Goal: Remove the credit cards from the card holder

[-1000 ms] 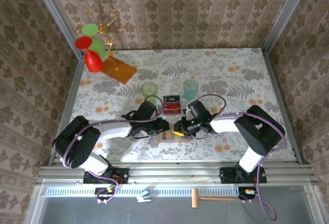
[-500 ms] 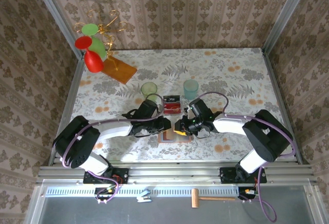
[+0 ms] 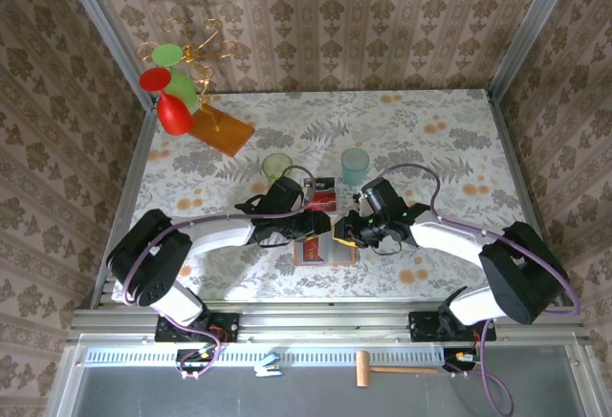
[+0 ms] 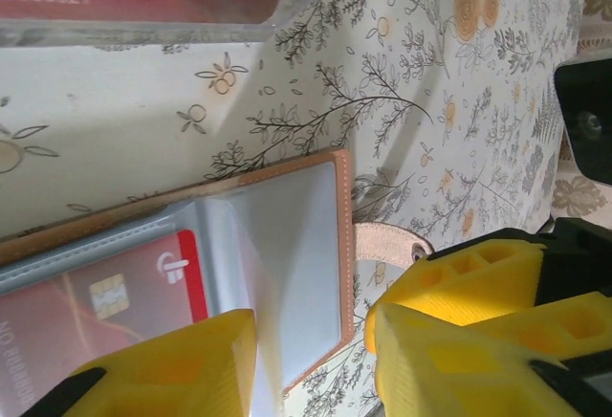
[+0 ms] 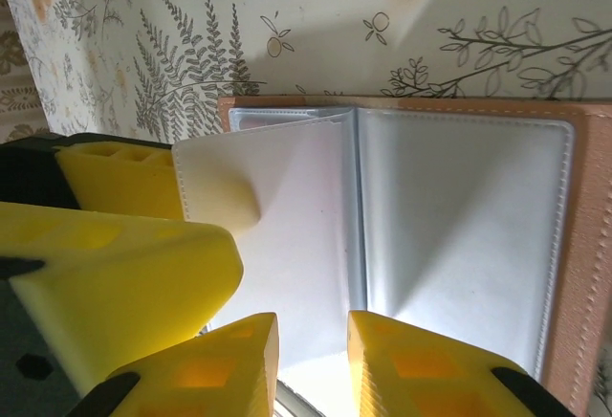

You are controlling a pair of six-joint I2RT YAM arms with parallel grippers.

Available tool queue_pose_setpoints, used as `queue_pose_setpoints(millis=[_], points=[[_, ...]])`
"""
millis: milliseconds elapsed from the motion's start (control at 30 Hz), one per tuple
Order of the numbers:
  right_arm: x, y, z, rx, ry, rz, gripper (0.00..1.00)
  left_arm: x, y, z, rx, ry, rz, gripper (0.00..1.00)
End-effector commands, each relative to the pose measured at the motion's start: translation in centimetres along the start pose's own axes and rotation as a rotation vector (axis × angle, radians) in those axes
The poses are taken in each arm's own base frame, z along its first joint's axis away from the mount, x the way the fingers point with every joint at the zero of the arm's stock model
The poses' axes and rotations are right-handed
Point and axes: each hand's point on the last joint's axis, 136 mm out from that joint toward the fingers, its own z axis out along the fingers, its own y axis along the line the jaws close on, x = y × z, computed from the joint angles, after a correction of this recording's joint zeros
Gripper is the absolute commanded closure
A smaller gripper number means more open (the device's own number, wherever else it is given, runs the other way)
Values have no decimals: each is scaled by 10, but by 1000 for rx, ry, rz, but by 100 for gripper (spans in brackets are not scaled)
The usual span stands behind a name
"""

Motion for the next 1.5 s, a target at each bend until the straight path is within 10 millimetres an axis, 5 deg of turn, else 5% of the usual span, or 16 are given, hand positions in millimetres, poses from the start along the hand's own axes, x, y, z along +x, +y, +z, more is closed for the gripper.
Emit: queue_pose_setpoints(millis=[0,400,800,1467], points=[[-6,2,-17,19,-47,-28,75,2,-11,7,7,35,27,57],[-6,-21,-50,49,-134,2,72,3,-24,33,23,87,41,55],[5,-42,-64,55,-171,38,71,12,-14,56,2,136,25,55],[-5,-28,-64,8,-188,46,71,0,-38,32,60,75,55,55]])
